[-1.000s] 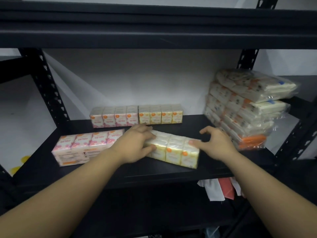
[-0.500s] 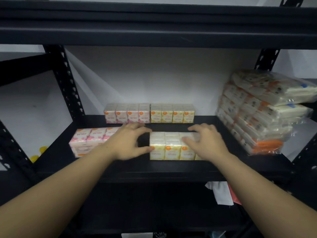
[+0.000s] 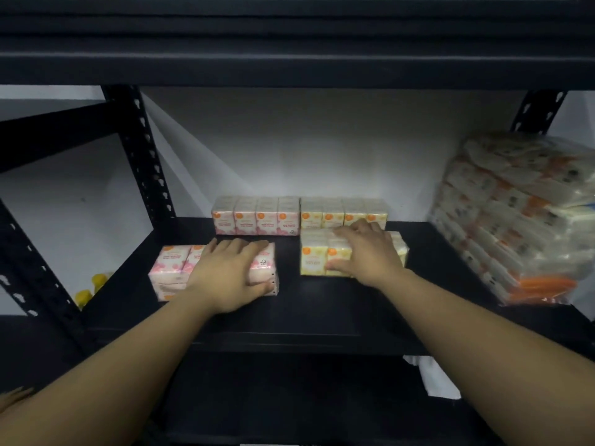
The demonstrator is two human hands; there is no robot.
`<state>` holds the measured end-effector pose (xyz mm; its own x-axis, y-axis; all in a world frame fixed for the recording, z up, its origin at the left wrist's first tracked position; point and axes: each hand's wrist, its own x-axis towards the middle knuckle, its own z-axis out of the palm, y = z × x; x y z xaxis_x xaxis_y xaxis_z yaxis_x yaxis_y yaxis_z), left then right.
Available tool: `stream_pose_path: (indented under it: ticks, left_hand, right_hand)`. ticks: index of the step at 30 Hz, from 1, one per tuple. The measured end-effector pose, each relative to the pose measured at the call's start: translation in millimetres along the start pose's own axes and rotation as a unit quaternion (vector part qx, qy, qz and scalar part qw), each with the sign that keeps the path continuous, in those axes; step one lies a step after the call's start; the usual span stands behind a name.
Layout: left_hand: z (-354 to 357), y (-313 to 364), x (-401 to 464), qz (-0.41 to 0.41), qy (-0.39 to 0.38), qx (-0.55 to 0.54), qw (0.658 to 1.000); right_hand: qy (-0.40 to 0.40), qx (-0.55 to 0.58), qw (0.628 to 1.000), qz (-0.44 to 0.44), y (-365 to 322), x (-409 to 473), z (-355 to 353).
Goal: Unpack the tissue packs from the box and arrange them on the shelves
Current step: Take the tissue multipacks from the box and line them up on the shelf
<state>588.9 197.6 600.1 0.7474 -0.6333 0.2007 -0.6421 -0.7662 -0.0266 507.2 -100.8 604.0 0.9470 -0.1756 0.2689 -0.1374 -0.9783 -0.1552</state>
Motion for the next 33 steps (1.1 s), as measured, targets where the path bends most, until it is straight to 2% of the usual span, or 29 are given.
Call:
stream_pose_path:
  ticks: [9, 25, 27, 30, 33]
  left_hand:
    - [4.3, -0.9, -4.3, 0.004, 0.033, -0.009, 0.999]
    - [-0.4, 6.1, -6.8, -0.008, 0.021, -0.01, 1.0]
    - [-0.1, 4.1, -8.1, -0.003, 0.022, -0.013, 1.0]
    - [-4.2, 1.2, -12.2, -0.001, 0.027, -0.033, 0.999]
    - [-15.5, -7.2, -16.7, -0.027, 0.063, -0.039, 0.997]
  right_hand:
    - [0.022, 0.003, 1.0, 0.005, 9.6, 52.3, 20.7]
    - [0.007, -0.004, 1.0, 0.009, 10.0, 53.1, 16.0]
    - [0.046, 0.005, 0.999, 0.009, -1.0, 35.7, 13.4]
    - [0.118, 0.065, 0.991, -0.022, -28.3, -0.1, 18.6]
    - [0.059, 0.214, 0.975, -0.015, -59.0, -23.0, 27.2]
